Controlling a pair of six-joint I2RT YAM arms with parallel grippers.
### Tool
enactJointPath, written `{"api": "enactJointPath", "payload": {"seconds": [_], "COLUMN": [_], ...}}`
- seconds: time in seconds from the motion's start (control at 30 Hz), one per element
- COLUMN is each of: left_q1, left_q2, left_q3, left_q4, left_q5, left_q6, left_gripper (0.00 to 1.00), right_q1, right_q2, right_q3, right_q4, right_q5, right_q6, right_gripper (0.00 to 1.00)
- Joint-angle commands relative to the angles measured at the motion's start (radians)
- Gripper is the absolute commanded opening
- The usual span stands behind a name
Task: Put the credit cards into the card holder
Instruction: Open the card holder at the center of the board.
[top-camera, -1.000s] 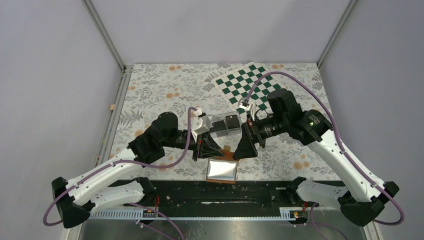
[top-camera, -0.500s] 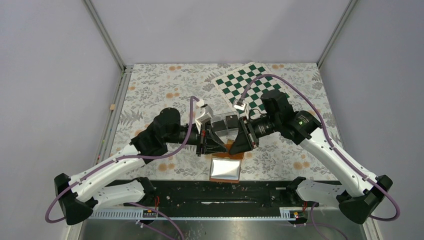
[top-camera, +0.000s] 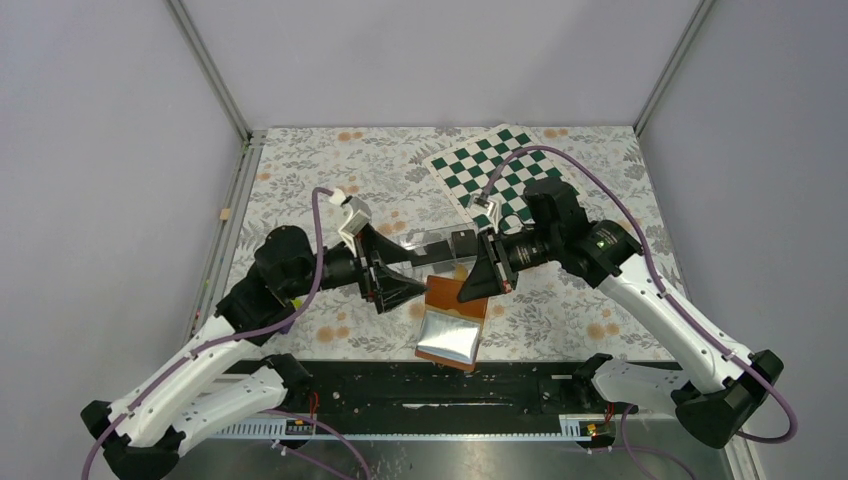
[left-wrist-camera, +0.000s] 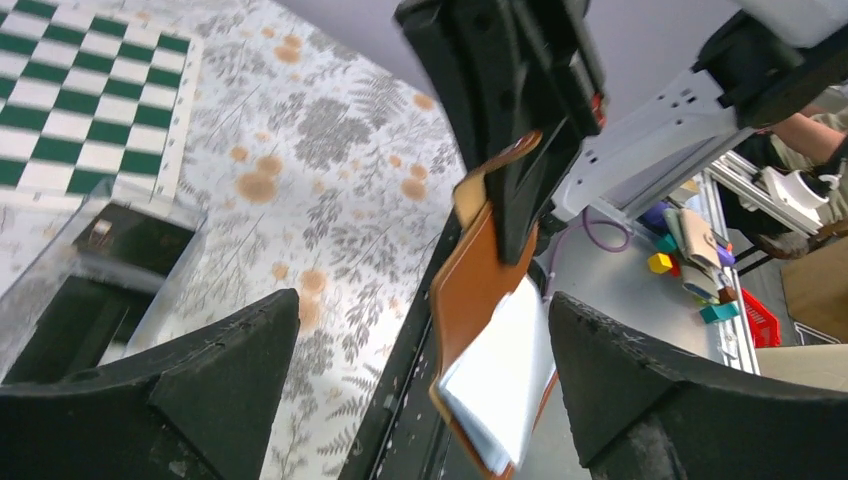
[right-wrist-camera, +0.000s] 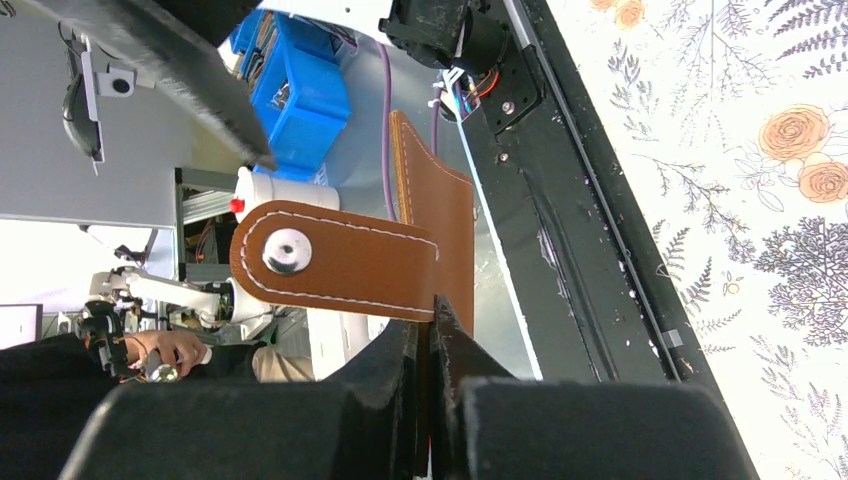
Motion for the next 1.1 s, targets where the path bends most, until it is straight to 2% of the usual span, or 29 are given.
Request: {"api": "enactJointPath", "payload": {"seconds": [0.0,0.4,1.07], "left_q1": [0.046,0.045,0.036], "left_q2": [-0.041,-0.020,0.019], "left_q3": [-0.045,-0.115,-0.066], "left_q4": [-0.123,-0.261,-0.188], "left_q5": [0.028,0.056,0.125], "left_q6": [0.024,0.085,0.025], "left_gripper": [0.94,0.87,0.77], "right_q1": [-0.028,-0.034,-0.034], "right_q2": [-0.006,0.015,0.027], "right_q3": [0.008,0.016,-0.013], "right_q4": [0.032,0.033,0.033], "right_q5": [-0.029,-0.056,-0.058], "right_q6": [0.007,0.020,0.019], "right_gripper": [0.00,0.00,0.00]}}
